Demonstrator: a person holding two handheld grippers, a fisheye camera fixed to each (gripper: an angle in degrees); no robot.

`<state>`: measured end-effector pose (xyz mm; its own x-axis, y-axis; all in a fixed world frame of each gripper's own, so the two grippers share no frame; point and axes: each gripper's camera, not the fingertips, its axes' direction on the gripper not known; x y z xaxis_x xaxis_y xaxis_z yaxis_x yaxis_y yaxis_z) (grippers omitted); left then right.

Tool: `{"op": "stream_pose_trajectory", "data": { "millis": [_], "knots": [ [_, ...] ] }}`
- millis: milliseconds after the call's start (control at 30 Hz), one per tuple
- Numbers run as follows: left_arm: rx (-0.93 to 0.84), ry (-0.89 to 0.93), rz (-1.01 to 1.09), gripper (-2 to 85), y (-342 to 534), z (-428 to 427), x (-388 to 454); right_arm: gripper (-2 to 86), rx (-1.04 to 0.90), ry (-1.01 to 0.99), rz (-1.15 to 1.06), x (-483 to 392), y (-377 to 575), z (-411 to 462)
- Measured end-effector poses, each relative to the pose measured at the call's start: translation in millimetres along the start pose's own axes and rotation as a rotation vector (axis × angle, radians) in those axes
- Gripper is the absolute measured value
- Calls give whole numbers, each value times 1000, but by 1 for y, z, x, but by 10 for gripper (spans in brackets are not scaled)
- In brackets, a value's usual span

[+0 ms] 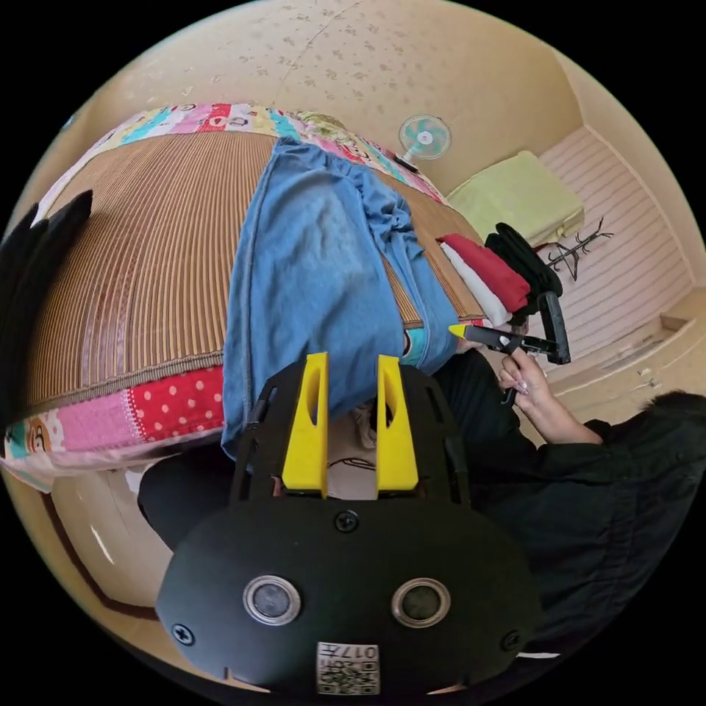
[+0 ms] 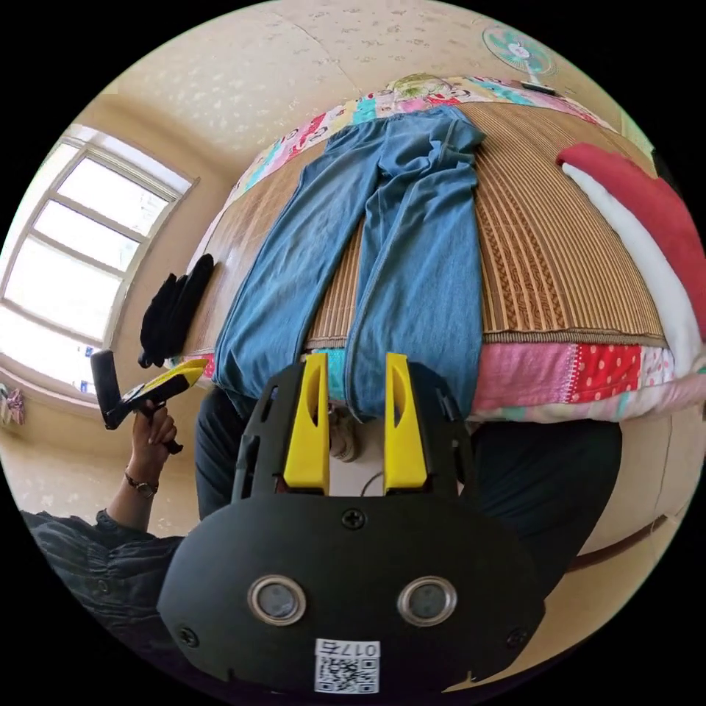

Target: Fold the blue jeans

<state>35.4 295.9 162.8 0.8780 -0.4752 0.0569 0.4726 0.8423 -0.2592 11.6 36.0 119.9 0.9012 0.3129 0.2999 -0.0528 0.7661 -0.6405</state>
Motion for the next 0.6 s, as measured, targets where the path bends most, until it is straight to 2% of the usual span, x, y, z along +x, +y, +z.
{"op": "stream_pose_trajectory", "data": {
  "millis": [100, 200, 333, 467, 600],
  "knots": [
    [-25, -33, 25, 109, -13, 20, -1, 124, -57, 95, -50, -4, -15, 17],
    [-151, -42, -14, 108, -13, 71, -17, 101, -66, 166, -53, 7, -16, 26],
    [-35, -77, -128, 103, 14, 73, -21, 59, -83, 187, -59, 27, -11, 13],
    [-38, -10, -168, 111, 40, 66, -24, 35, -13, -71, 50, 83, 12, -30],
    [20, 182, -191, 113, 68, 46, -23, 28, 37, -422, 191, 152, 41, -68]
  ]
}}
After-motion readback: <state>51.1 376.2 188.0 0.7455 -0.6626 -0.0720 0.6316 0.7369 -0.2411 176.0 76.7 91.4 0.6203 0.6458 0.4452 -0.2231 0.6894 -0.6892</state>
